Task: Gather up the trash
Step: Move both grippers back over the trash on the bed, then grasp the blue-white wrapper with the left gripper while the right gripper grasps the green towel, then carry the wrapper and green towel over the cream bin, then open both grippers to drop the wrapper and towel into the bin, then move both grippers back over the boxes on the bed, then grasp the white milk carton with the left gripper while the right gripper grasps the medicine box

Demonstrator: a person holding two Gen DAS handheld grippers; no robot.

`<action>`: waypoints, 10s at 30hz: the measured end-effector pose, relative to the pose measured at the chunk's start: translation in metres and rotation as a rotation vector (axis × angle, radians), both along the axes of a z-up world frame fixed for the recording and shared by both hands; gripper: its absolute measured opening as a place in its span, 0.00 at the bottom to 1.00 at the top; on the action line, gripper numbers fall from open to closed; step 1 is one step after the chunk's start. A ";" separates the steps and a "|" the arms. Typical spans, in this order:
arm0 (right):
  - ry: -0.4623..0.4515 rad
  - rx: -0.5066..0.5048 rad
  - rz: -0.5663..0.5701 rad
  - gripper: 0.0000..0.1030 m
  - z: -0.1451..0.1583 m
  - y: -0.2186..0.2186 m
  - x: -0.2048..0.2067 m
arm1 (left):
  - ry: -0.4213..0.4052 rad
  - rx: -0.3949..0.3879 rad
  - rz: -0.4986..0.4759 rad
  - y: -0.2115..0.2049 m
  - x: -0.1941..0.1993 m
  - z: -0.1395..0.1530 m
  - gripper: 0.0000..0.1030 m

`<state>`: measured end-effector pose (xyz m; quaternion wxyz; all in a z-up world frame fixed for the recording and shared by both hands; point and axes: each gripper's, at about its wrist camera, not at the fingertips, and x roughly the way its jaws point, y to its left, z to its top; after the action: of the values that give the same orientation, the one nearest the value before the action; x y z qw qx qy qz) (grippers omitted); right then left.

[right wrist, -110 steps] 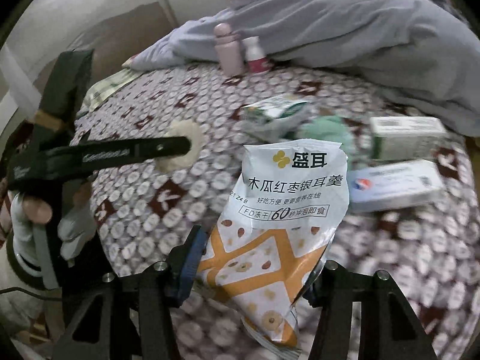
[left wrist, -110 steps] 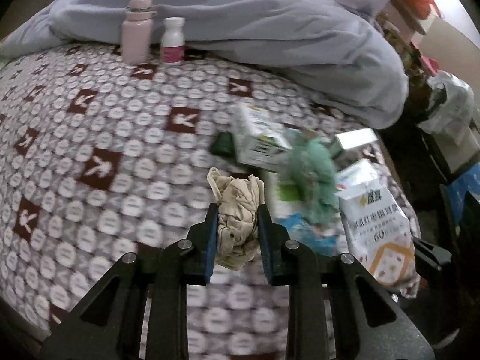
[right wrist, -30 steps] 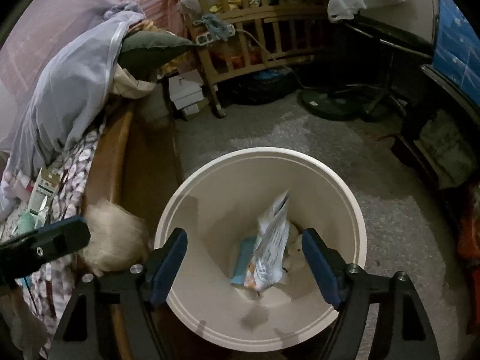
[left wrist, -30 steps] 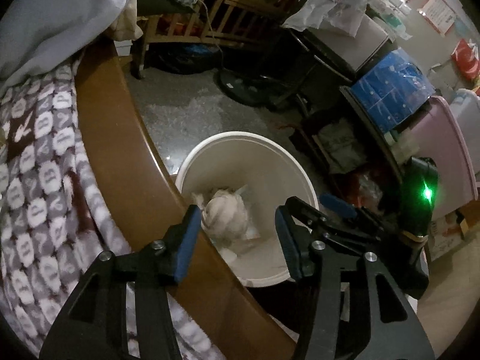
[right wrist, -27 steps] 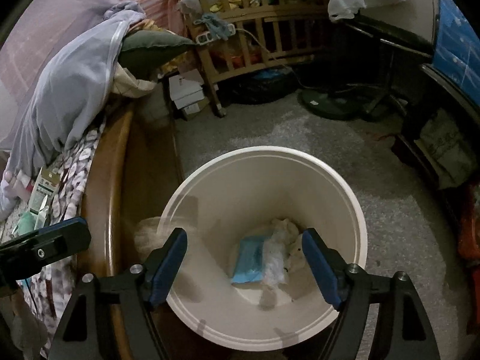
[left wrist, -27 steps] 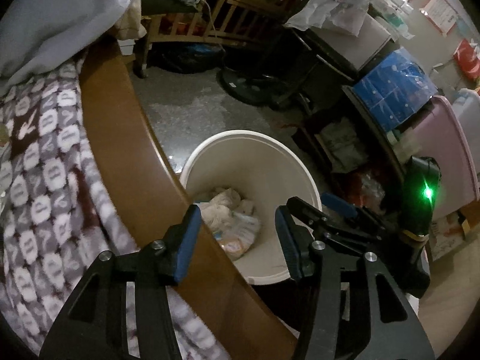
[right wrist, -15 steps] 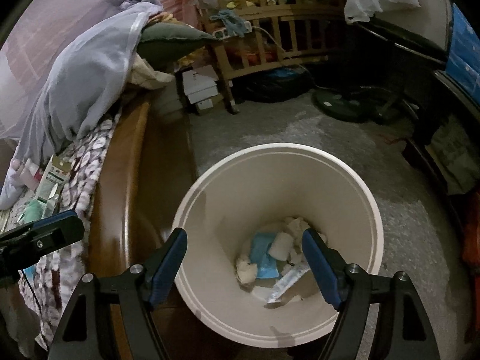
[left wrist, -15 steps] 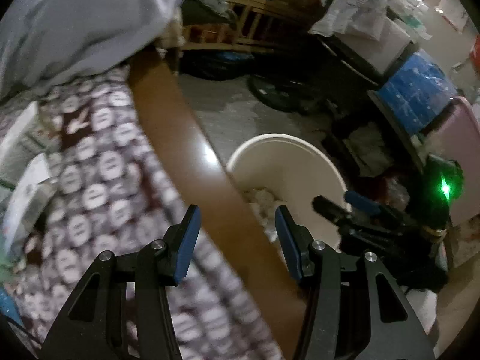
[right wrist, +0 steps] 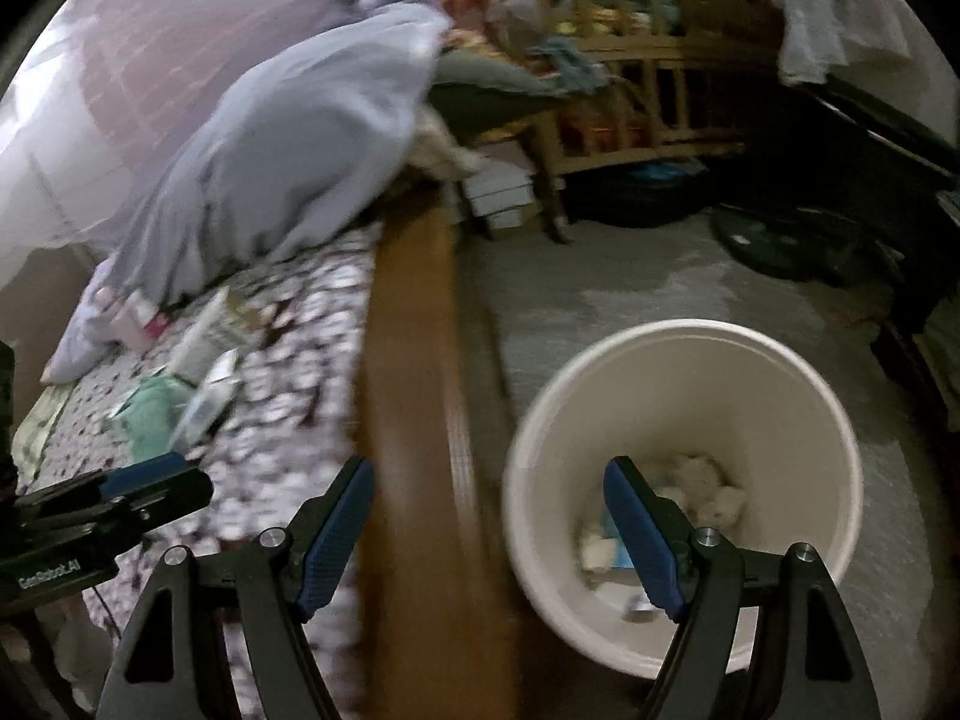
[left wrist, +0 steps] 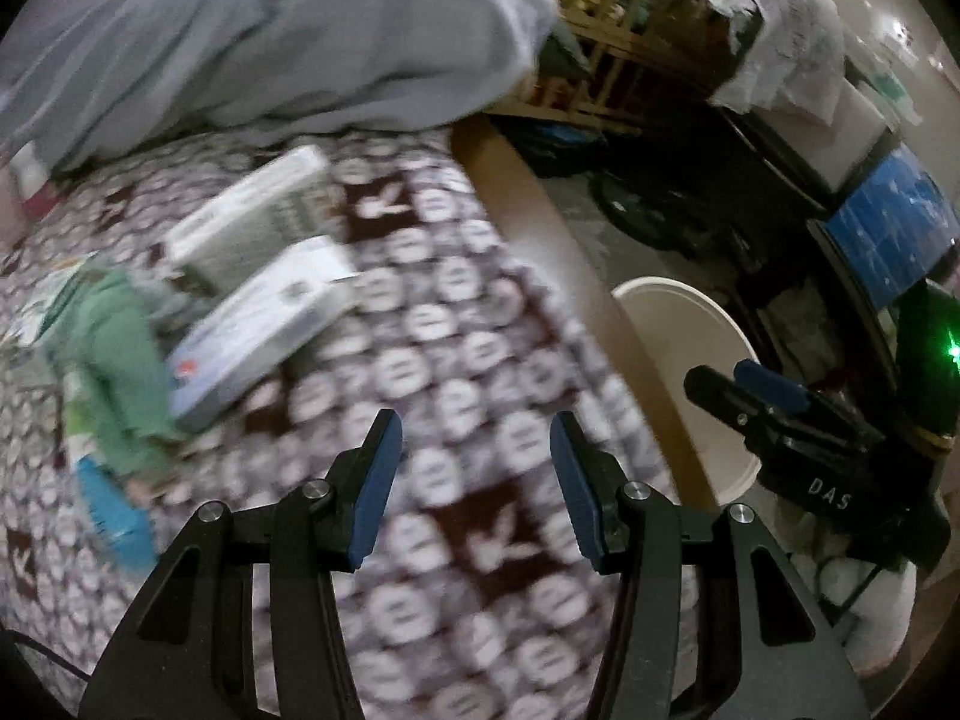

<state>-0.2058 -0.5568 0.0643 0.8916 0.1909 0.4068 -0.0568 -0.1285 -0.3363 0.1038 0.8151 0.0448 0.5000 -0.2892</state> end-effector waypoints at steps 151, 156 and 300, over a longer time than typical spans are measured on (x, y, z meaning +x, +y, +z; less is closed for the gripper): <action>-0.011 -0.031 -0.137 0.38 -0.006 -0.071 -0.040 | -0.117 0.068 -0.219 -0.143 -0.009 -0.019 0.31; 0.003 -0.025 -0.163 0.38 -0.012 -0.080 -0.043 | -0.114 0.083 -0.231 -0.154 -0.010 -0.027 0.31; 0.171 -0.106 0.269 0.59 -0.026 0.170 0.131 | 0.100 0.181 0.383 0.263 0.083 -0.074 0.55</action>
<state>-0.0746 -0.3873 0.0380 0.8621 0.0819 0.4994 0.0260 -0.0454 -0.0731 0.0296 0.8220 0.0079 0.5630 -0.0848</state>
